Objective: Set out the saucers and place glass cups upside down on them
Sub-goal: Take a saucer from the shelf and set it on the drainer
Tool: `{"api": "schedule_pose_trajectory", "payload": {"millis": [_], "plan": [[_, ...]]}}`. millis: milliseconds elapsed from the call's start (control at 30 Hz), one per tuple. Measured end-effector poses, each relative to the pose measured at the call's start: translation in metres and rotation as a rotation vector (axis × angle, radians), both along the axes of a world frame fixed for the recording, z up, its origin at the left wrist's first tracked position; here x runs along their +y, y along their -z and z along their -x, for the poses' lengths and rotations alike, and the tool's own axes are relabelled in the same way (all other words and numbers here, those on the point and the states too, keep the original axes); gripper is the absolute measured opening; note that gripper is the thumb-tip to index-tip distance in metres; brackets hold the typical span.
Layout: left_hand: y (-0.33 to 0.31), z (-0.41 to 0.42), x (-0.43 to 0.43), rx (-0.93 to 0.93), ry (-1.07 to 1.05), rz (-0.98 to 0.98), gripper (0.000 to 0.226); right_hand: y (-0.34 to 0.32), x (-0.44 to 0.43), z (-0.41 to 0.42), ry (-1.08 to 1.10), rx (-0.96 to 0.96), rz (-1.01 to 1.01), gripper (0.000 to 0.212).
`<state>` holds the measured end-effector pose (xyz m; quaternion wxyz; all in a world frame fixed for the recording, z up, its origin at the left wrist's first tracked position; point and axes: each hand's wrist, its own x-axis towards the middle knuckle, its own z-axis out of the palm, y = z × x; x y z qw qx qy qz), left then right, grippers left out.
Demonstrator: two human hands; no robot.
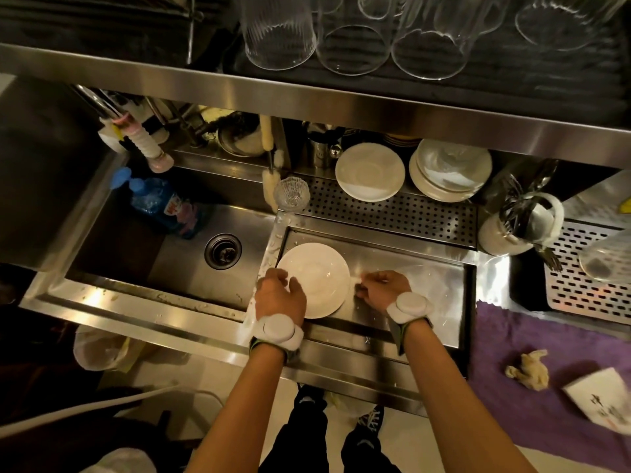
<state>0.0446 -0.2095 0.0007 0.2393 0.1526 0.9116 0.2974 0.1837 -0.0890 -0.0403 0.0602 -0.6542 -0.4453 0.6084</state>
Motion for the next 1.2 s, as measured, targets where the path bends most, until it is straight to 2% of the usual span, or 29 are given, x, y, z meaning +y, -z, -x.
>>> {"api": "schedule_pose_trajectory", "payload": {"millis": [67,167,300,367,467,600,800,967,1067,1200], "plan": [[-0.004,-0.001,0.015,0.001,0.046,-0.042,0.023,-0.005,0.011,-0.002,0.017,0.002,-0.028,0.011],[-0.009,-0.002,0.035,0.001,0.103,-0.101,0.021,-0.009,0.027,-0.003,0.026,-0.008,-0.073,0.033],[-0.012,-0.003,0.065,-0.007,0.206,-0.158,0.015,-0.017,0.049,0.002,0.0,-0.005,-0.174,0.016],[-0.013,-0.001,0.08,-0.023,0.239,-0.168,0.014,-0.019,0.062,0.005,-0.004,0.002,-0.197,0.018],[-0.014,0.004,0.104,-0.038,0.271,-0.144,0.017,-0.021,0.082,0.009,0.03,0.017,-0.224,0.029],[-0.015,0.013,0.133,-0.037,0.299,-0.102,0.028,-0.02,0.109,0.018,0.025,-0.004,-0.295,0.016],[-0.009,0.029,0.17,-0.015,0.357,0.009,0.04,-0.004,0.14,0.029,0.048,0.026,-0.288,0.044],[-0.009,0.032,0.185,-0.048,0.381,0.055,0.042,-0.007,0.15,0.036,0.111,0.067,-0.212,0.04],[-0.007,0.032,0.192,-0.06,0.382,0.068,0.045,-0.009,0.153,0.044,0.133,0.063,-0.21,0.026],[0.001,0.034,0.2,-0.057,0.35,0.076,0.045,-0.007,0.154,0.05,0.136,0.067,-0.209,0.032]]}}
